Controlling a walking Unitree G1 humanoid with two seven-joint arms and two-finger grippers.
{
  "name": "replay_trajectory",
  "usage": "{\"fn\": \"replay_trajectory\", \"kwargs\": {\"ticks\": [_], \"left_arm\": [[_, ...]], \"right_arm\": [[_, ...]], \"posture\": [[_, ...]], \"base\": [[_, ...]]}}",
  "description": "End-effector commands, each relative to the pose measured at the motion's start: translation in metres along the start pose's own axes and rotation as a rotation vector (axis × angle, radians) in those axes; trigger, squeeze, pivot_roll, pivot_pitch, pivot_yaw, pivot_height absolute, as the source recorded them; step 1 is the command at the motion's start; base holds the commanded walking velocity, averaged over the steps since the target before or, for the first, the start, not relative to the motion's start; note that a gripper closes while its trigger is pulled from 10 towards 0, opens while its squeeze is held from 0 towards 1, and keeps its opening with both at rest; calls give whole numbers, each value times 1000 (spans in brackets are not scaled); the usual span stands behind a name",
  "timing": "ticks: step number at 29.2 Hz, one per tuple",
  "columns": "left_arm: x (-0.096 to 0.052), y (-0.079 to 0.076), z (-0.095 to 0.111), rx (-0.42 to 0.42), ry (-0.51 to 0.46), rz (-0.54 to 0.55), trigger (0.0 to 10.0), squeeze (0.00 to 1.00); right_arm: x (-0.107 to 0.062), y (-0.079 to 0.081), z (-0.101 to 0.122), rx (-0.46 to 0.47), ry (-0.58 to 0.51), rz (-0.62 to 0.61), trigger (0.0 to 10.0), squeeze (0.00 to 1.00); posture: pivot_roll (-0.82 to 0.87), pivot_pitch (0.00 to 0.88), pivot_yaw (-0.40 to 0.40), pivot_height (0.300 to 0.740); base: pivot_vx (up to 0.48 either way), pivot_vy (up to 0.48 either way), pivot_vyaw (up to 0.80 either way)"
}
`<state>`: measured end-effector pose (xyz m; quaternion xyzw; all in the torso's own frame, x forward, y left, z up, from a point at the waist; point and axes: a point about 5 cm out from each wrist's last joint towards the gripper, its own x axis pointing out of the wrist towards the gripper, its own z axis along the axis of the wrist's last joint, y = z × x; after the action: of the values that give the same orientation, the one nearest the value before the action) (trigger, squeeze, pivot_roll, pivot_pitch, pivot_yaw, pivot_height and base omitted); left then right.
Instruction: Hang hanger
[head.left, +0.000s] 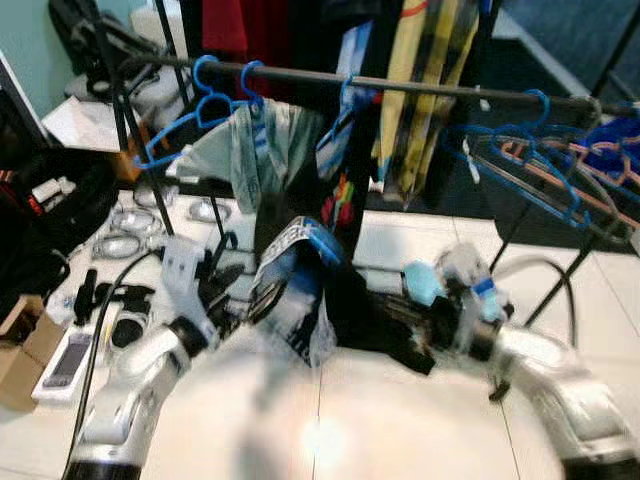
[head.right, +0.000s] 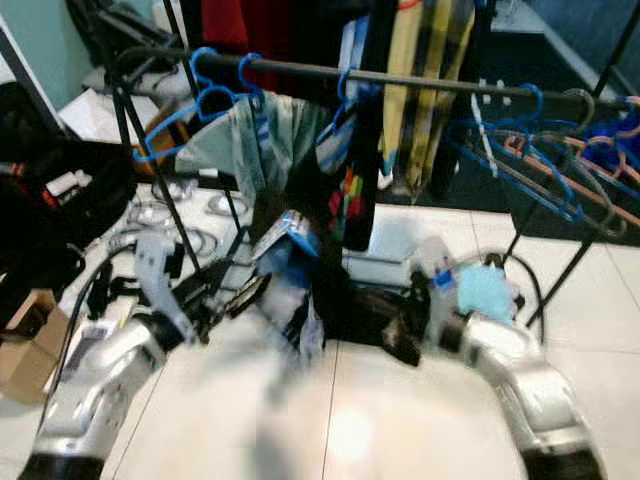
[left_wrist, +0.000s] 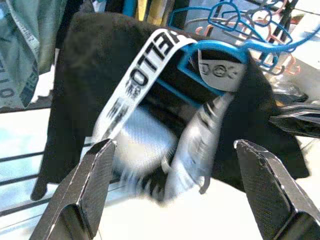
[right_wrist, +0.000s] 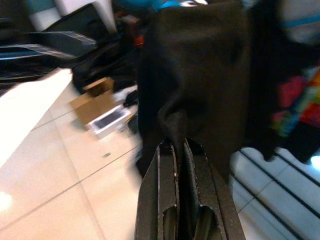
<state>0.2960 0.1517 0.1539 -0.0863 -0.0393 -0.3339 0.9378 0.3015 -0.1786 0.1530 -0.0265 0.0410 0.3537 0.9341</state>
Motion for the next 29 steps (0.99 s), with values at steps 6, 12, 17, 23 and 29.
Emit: {"fn": "replay_trajectory", "kwargs": {"ticks": [6,12,17,23,29], "left_arm": [[0,28,25,37,-58,46,10000,0],[2,32,34,51,-69,25,10000,0],[5,29,11,-39,-74,87,10000,0],[8,29,12,-101,-123,136,10000,0],[4,20,9,-75,-107,88,10000,0]], "right_arm": [[0,-31,7,15,-49,-121,0,0],[1,-31,5,31,-41,-60,0,0],[15,-22,-2,-40,-28,-14,0,0],[16,0,12,-18,-99,158,0,0],[-1,17,30,-51,-83,350,0,0]], "posture": [[-15,36,4,740],[-17,33,-6,740],[-43,25,10,740],[-45,21,27,740],[-85,24,39,740]], "base": [[0,0,0],[0,0,0],[0,0,0],[0,0,0],[0,0,0]]}}
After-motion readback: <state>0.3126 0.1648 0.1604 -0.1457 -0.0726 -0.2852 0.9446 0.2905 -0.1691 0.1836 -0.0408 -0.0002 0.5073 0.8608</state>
